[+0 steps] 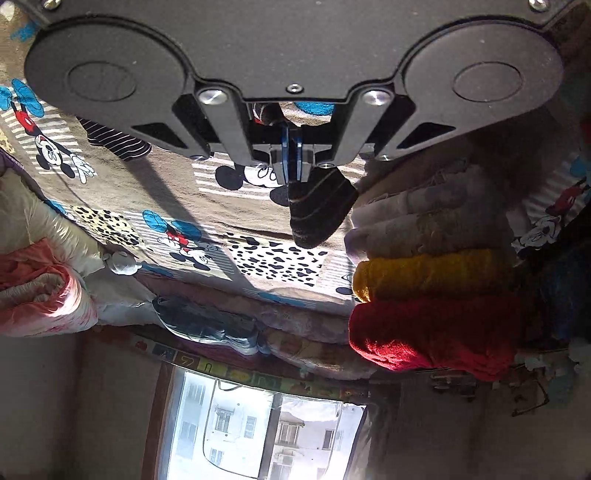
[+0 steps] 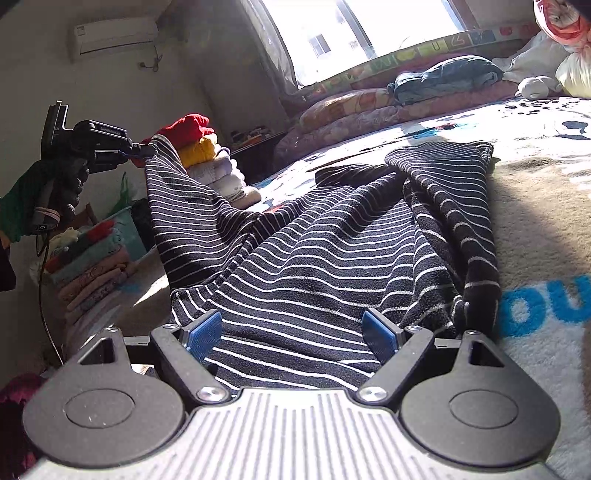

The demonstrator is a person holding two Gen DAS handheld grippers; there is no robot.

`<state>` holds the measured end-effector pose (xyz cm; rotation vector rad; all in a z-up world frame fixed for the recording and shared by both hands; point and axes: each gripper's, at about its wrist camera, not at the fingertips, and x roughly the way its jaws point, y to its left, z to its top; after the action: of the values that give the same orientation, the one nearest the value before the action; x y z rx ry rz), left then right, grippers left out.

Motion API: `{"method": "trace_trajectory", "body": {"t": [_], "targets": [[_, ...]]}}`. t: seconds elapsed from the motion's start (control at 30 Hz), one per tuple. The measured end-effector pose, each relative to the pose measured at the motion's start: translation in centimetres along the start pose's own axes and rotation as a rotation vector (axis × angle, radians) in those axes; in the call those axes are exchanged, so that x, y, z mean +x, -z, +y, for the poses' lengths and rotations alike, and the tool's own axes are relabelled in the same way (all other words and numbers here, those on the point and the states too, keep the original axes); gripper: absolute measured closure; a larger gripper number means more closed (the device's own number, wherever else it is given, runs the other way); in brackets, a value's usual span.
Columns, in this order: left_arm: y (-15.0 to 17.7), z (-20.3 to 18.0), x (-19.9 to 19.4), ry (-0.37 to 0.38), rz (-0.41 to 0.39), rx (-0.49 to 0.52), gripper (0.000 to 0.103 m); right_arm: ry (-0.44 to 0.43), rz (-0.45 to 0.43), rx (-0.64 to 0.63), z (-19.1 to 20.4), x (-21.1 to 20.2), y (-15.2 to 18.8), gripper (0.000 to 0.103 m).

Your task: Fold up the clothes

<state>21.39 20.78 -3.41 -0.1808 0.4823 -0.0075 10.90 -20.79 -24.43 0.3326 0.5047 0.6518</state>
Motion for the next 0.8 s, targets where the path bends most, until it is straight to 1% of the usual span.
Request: {"method": "trace_trajectory", "body": {"t": [0.1,0.2,0.27,0.37,0.47,0.53,0.6,0.67,0.73,0.8], "targets": [[0.2,1.8,-0.1,0.005,-0.016,-0.008,0.100,-0.003,-0.001,0.005,-0.1,0.0,0.0,0.020],[0.3,3.4,0.1,-0.011,-0.018,-0.008,0.100,-0.003,0.000,0.005,-0.2,0.0,0.0,0.020],[0.6,4.5,-0.1,-0.013,-0.026,-0.017,0.103,-0.006,-0.002,0.009,-0.2,0.0,0.0,0.020],[1.1,6.0,0.0,-0.021,-0.026,-0.038,0.103,-0.009,-0.003,0.012,-0.3,0.0,0.0,0.020],[1.9,7.3,0.5,-0.042,0.010,-0.068,0.103,-0.010,-0.003,0.013,-0.3,0.0,0.0,0.020],[2.9,8.2,1.2,-0.033,0.057,-0.123,0.103,-0.011,-0.003,0.013,-0.4,0.0,0.0,0.020],[4.1,8.9,1.9,-0.031,0.087,-0.185,0.102,-0.011,-0.003,0.014,-0.4,0.1,0.0,0.020],[5.2,9.7,2.7,-0.038,0.117,-0.251,0.097,-0.012,-0.003,0.015,-0.4,0.1,0.0,0.020],[6.3,10.6,3.6,-0.033,0.143,-0.328,0.088,-0.013,-0.004,0.016,-0.4,0.1,0.0,0.020],[7.2,11.5,4.5,-0.030,0.161,-0.398,0.068,-0.016,-0.005,0.018,-0.5,0.0,0.1,0.020]]}}
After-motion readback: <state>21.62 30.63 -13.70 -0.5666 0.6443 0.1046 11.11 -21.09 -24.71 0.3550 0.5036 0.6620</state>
